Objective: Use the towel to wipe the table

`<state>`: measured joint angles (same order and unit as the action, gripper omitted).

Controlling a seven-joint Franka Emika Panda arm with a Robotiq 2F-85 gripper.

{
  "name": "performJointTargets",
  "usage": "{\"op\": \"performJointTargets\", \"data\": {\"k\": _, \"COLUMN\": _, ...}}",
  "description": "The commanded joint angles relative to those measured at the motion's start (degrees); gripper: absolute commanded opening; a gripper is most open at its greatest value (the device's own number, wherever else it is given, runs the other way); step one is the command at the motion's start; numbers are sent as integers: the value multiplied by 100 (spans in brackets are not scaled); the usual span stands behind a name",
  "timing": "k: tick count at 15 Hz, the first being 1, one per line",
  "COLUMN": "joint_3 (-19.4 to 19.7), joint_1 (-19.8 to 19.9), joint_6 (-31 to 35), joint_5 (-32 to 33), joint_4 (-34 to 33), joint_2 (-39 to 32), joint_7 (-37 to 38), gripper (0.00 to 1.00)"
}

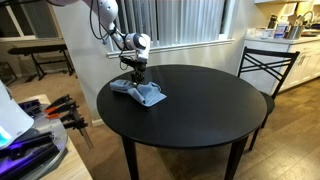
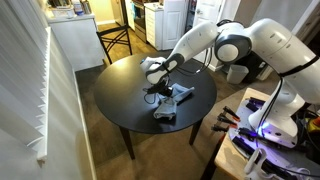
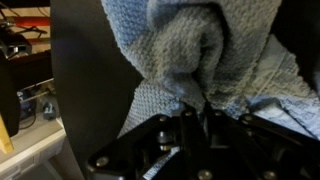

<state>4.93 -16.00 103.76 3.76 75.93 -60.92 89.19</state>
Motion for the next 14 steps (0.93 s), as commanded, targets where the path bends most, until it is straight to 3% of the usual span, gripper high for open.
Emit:
{"op": "performJointTargets", "data": {"k": 1, "joint_3": -89, "joint_1": -397, "joint_6": -213, "joint_5": 541, "joint_4": 40, "joint_2": -119, "joint_7": -296, "gripper": 3}}
{"op": "performJointTargets", "data": {"k": 5, "joint_3": -167, "joint_1": -681, "joint_6": -123, "joint_5": 999, "joint_4": -241, "joint_2": -133, "joint_7": -521, "gripper": 3}}
{"op": "performJointTargets", "data": {"k": 8, "joint_3": -466, "joint_1": -513, "joint_6": 182, "joint_5": 390, "joint_4": -516, "joint_2": -122, "joint_7": -280, "gripper": 3}}
{"op": "performJointTargets", "data": {"k": 14, "joint_3": -635, "joint_1": -232, "joint_6": 886, "joint_5": -572, "joint_4": -1007, "joint_2": -161, "joint_7": -162, "gripper": 2}}
